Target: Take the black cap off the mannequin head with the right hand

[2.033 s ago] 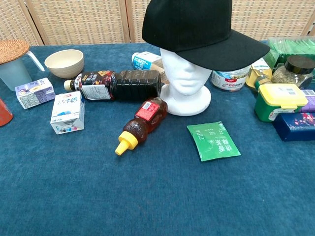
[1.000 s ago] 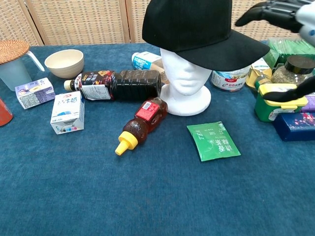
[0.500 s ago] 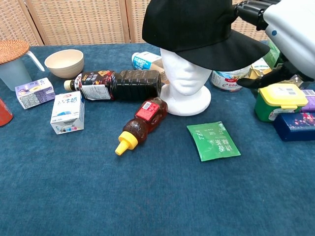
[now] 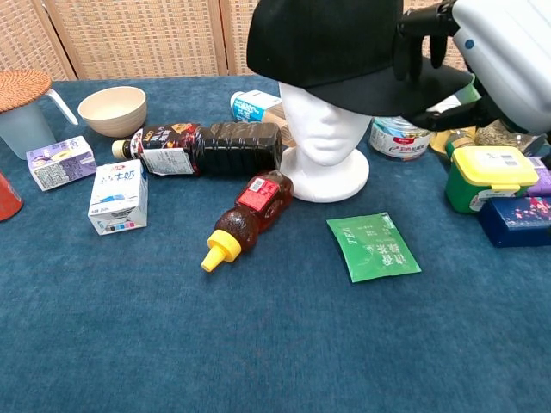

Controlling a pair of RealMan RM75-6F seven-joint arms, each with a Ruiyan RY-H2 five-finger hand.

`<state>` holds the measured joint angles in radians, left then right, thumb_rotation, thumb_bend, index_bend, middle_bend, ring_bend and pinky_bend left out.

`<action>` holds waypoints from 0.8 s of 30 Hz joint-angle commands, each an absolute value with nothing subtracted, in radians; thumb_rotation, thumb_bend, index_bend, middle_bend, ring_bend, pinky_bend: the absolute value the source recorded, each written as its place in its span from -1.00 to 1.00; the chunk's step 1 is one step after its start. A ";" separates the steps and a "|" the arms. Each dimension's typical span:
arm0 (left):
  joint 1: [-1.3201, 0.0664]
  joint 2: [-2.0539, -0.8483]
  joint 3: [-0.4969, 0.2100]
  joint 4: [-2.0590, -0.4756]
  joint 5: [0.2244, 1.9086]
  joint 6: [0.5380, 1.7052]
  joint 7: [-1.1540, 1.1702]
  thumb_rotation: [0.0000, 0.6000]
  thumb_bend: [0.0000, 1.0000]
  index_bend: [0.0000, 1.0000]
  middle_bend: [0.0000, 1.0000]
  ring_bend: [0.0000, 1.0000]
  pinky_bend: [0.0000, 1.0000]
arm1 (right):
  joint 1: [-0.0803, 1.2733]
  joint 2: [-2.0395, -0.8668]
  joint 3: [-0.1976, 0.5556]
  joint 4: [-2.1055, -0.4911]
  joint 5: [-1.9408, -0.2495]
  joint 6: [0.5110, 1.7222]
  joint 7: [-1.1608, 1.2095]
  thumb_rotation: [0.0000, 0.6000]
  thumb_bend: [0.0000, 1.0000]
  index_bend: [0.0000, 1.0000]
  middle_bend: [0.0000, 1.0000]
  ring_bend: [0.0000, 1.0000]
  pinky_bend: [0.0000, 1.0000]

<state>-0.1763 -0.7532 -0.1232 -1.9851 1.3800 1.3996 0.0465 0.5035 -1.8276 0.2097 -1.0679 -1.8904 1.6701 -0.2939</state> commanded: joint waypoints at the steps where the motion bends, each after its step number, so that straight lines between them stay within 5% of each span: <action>1: -0.177 -0.753 -0.122 -1.983 1.381 1.399 0.045 1.00 -0.85 -1.00 -1.00 -1.00 -0.85 | 0.539 -1.864 0.220 -0.987 -1.915 1.733 -0.241 1.00 -0.24 0.27 0.36 0.38 0.61; 14: -0.174 -0.748 -0.125 -1.970 1.364 1.401 0.026 1.00 -0.85 -1.00 -1.00 -1.00 -0.85 | 0.658 -1.861 0.280 -0.896 -1.917 1.805 -0.187 1.00 -0.07 0.36 0.49 0.52 0.79; 24: -0.174 -0.746 -0.127 -1.947 1.349 1.392 -0.003 1.00 -0.85 -1.00 -1.00 -1.00 -0.85 | 0.777 -1.736 0.390 -0.845 -1.845 1.707 -0.275 1.00 -0.06 0.37 0.50 0.53 0.79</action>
